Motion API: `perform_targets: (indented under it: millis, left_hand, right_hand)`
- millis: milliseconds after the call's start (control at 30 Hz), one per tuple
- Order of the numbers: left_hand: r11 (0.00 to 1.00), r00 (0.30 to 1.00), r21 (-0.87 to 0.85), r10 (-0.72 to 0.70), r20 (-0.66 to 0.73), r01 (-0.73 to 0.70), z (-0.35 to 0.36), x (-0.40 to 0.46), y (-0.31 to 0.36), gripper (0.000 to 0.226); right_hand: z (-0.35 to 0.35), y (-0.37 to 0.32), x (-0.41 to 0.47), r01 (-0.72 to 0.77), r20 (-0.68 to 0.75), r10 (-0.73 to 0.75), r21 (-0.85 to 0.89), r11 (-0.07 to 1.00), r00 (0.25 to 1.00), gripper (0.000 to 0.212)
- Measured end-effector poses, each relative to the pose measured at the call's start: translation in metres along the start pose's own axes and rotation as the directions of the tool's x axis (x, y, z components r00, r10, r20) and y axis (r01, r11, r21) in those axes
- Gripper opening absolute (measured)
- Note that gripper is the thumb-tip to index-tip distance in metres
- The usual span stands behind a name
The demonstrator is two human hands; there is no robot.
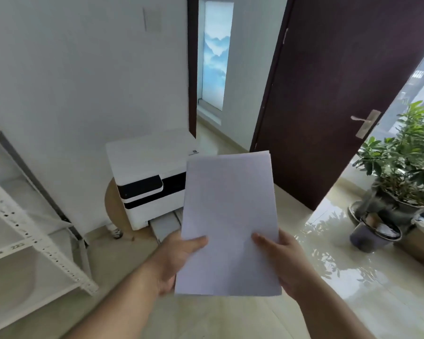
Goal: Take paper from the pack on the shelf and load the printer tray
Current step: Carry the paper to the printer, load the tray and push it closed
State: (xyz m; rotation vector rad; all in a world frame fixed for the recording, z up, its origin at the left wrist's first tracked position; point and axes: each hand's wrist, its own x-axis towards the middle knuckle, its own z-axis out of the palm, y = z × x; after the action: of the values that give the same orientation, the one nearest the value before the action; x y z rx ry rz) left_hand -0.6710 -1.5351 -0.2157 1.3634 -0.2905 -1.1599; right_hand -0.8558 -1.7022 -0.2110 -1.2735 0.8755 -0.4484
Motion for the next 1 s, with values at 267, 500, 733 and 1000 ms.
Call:
perform_targets:
  millis: [267, 500, 733, 1000]
  left_hand:
    - [0.974, 0.969, 0.025, -0.221, -0.110, 0.225, -0.018, 0.028, -0.068, 0.031]
    - [0.938, 0.921, -0.235, -0.309, -0.236, 0.254, -0.010, 0.062, -0.105, 0.028]
    - [0.901, 0.881, -0.341, -0.372, -0.292, 0.267, 0.022, 0.106, -0.118, 0.026]
    - [0.920, 0.750, -0.280, -0.387, -0.537, 0.274, 0.010, 0.146, -0.136, 0.014]
  right_hand:
    - [-0.002, 0.044, 0.031, -0.253, 0.123, 0.263, -0.092, 0.963, 0.957, 0.044]
    - [-0.009, 0.069, 0.048, -0.476, 0.228, 0.418, 0.412, 0.777, 0.879, 0.030]
    - [0.009, 0.113, 0.077, -0.503, 0.097, 0.494, 0.199, 0.841, 0.864, 0.026]
    - [0.010, 0.153, 0.130, -0.552, 0.115, 0.540, 0.143, 0.821, 0.834, 0.042]
